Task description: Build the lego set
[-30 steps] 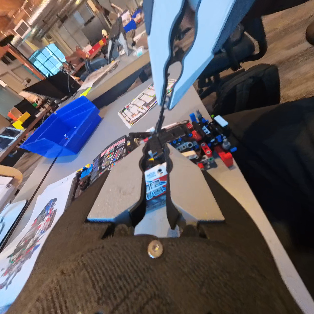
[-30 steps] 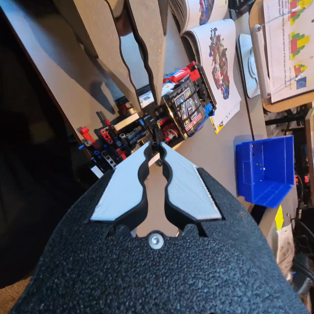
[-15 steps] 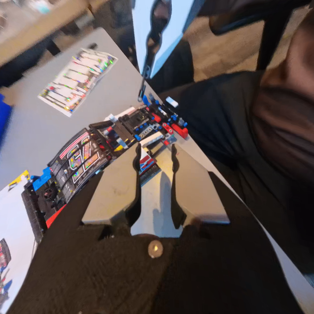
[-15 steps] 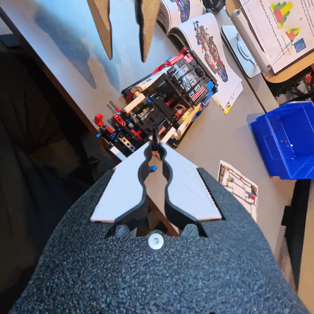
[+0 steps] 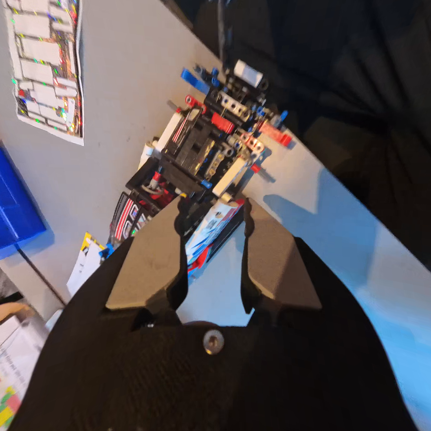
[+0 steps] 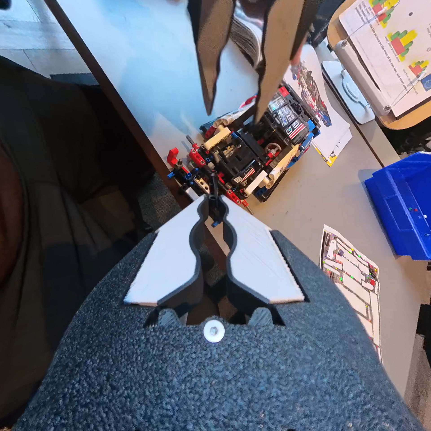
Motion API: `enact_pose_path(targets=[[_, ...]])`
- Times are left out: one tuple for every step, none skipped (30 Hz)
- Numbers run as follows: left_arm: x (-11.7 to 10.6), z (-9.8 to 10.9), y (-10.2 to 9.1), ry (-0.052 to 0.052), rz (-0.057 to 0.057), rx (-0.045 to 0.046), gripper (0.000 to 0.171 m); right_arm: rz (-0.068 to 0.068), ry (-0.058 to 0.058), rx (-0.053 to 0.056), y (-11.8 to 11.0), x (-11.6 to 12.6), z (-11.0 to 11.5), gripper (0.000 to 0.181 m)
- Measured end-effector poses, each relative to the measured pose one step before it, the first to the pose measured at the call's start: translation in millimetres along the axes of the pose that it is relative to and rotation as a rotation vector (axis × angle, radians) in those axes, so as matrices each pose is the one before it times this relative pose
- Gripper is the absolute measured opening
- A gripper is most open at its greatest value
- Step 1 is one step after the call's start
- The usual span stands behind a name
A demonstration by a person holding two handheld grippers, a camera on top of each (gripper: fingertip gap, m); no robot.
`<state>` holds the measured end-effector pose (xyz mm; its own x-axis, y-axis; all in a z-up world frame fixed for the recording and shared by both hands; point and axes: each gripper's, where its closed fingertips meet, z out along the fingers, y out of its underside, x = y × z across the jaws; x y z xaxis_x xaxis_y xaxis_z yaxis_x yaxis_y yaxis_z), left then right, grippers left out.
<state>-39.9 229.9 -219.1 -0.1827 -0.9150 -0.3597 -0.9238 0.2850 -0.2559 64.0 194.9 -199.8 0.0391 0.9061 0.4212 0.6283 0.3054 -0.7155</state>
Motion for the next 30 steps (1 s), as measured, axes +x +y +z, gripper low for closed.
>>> enact_pose_path(targets=[[-3.86,2.63,5.8,0.0041,0.0071,-0.05359,0.048,-0.003,-0.0027,0.0108,-2.15,-0.94,-1.35,0.008],[-0.05,3.61,4.8,0.0225,0.0029,-0.04313,0.048,-0.0042,-0.0015,0.0064,-1.51,-0.69,-0.97,0.008],[1.39,4.03,4.41,0.0241,0.0014,-0.04055,0.046,-0.0055,0.0013,0.0013,-0.55,-0.15,-0.72,0.008],[0.87,4.38,5.22,0.0146,0.0015,-0.0471,0.043,-0.0061,0.0033,-0.0003,0.01,0.45,-0.7,0.008],[-0.4,2.99,0.6,-0.0013,0.004,-0.021,0.041,-0.0047,0.0053,0.0017,-0.14,1.18,-0.68,0.008],[0.23,2.17,0.33,0.0017,0.0064,-0.01973,0.041,-0.0008,0.0054,0.0043,-0.13,1.73,-0.69,0.008],[0.5,2.15,0.72,0.0072,-0.0087,-0.02469,0.041,0.0035,0.0029,0.0054,-0.22,1.94,-0.54,0.008],[-0.05,1.19,-0.12,0.0054,-0.0218,-0.01913,0.041,0.0055,-0.0005,0.0062,-0.18,1.78,-0.33,0.008],[-0.8,0.39,-0.46,0.0004,-0.0225,-0.01544,0.041,0.0051,-0.0014,0.0063,-0.04,1.69,-0.19,0.008],[-0.81,0.49,-0.79,-0.0017,-0.0284,-0.00845,0.041,0.0034,-0.0026,0.0054,0.19,1.63,-0.05,0.008],[-1.07,0.48,-1.44,-0.0015,-0.0412,-0.00199,0.041,0.0017,-0.0009,0.0035,0.47,1.9,0.08,0.008],[-0.92,0.4,-2.14,0.0007,-0.0502,0.00218,0.041,-0.0012,0.0021,0.002,0.9,2.4,0.12,0.008],[0.0,0.09,-2.14,0.0053,-0.048,0.00242,0.041,-0.0058,0.0026,0.0009,1.02,2.74,0.25,0.008],[0.77,-0.1,-2.0,0.0124,-0.0575,0.00236,0.04,-0.0097,0.0027,-0.0013,1.47,2.96,0.45,0.008],[1.76,-0.01,-2.32,0.0225,-0.0729,0.00537,0.04,-0.0121,0.0002,-0.0027,1.51,2.99,0.61,0.008],[2.65,0.03,-3.14,0.0336,-0.0868,0.01507,0.04,-0.0138,-0.0028,0.0002,1.12,2.66,0.82,0.008],[2.28,-0.48,-3.18,0.0345,-0.0894,0.02309,0.039,-0.0168,-0.0037,0.0028,0.83,2.82,1.39,0.008],[2.55,-1.08,-3.42,0.0327,-0.0728,0.03248,0.036,-0.0262,-0.0029,0.0056,0.89,3.01,2.02,0.008],[2.0,-0.9,-1.63,0.0215,-0.0471,0.02383,0.035,-0.0382,0.0018,0.0097,0.71,3.31,2.81,0.008],[1.06,-0.48,-0.19,0.0048,-0.0231,0.01721,0.033,-0.0407,0.014,0.0088,1.46,4.27,3.54,0.008],[1.77,-0.21,0.47,-0.0027,0.0002,0.01402,0.037,-0.0342,0.0137,0.0041,2.03,3.83,4.19,0.008],[3.06,-0.07,1.0,-0.0037,0.011,0.01302,0.043,-0.0221,0.0026,0.0019,1.83,1.77,4.36,0.008],[3.33,-0.28,1.25,-0.0049,0.0053,0.01082,0.05,-0.0089,-0.0067,0.0028,0.93,-0.03,4.21,0.008],[4.08,-0.59,0.87,0.0027,-0.0029,0.01362,0.058,-0.0025,-0.0133,0.0039,0.12,-1.32,3.58,0.008],[3.5,-1.37,-0.69,0.0037,-0.0029,0.02573,0.064,-0.005,-0.0116,0.0016,-0.18,-1.14,2.9,0.008],[1.15,-2.16,-0.66,-0.005,-0.001,0.0294,0.065,-0.0095,-0.0038,-0.0015,-0.15,0.03,2.07,0.008],[0.35,-3.07,-1.39,-0.0028,-0.0007,0.03409,0.064,-0.0092,-0.0007,-0.0018,-0.52,0.91,1.49,0.008],[-0.23,-4.03,-2.18,-0.0032,-0.0065,0.03613,0.061,-0.0039,-0.0028,-0.0004,-0.88,1.13,1.24,0.008],[-0.3,-5.09,-3.62,-0.0033,-0.0125,0.04037,0.057,0.0036,-0.0038,-0.0008,-0.92,1.45,1.12,0.008],[2.63,-6.19,-4.95,0.0089,-0.0165,0.04928,0.053,0.0092,0.0001,-0.0017,-0.54,1.91,1.08,0.008]])
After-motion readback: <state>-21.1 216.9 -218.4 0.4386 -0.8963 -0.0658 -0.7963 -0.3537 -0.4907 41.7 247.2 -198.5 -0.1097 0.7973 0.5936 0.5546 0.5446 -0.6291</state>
